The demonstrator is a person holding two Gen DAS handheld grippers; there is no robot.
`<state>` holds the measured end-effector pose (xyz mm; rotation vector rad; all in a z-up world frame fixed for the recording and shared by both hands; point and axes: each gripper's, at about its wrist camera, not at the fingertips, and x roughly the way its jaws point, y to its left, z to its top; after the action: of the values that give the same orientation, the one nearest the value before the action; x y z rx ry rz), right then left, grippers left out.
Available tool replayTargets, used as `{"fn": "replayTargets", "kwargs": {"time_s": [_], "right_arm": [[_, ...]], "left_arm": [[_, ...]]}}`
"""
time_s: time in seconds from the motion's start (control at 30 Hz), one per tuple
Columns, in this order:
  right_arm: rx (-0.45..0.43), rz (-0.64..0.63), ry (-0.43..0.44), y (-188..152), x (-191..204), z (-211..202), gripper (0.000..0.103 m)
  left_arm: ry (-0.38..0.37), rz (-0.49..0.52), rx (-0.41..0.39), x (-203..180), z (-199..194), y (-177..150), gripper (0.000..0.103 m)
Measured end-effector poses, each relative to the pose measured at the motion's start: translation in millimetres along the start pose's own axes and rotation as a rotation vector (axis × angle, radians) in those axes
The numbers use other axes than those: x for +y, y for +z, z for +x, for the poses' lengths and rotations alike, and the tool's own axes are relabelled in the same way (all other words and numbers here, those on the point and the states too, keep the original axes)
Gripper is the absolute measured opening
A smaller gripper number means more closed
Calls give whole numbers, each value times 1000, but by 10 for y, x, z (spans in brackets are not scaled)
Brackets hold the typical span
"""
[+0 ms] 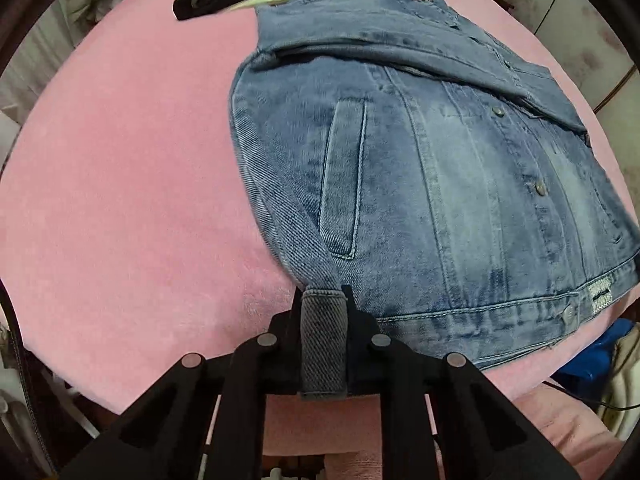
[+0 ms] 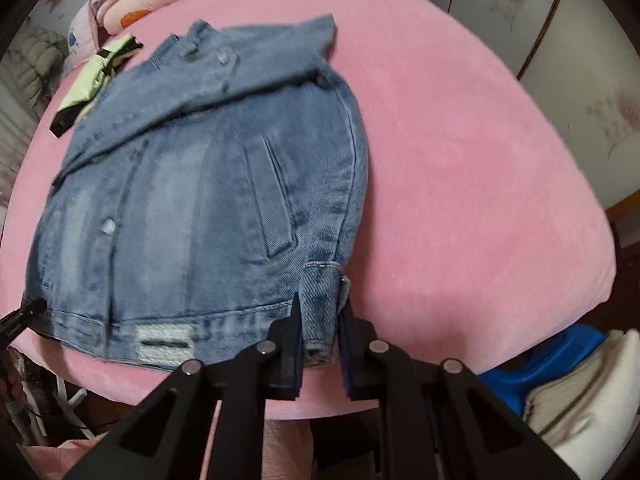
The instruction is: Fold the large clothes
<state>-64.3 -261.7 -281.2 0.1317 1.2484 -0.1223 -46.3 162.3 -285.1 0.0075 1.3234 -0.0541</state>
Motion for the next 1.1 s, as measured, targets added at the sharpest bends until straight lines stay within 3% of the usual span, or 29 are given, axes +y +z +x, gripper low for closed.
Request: {"fn": "replayTargets", "kwargs": {"time_s": [0.33,0.6,0.83,0.93,1.1], "right_arm": [[-161,-27,58,337,247,-820,12],[-252,17,108,832,193,-1189,12],[-248,53,176,1648,110,-1075,12],[-229,71,205,2102,70,-917,12],[-179,37,212,2900,177,-473,12]], "left_arm": [[-11,-16,-135,-72,-802,425,11],[-4,-165,-233,84,-1275,1017,11],[10,-342,-216,218,-1159,1859,11],[40,-373,-194,219,-1017,2278,11],[140,-365,-122,136,-465,3098,11]]}}
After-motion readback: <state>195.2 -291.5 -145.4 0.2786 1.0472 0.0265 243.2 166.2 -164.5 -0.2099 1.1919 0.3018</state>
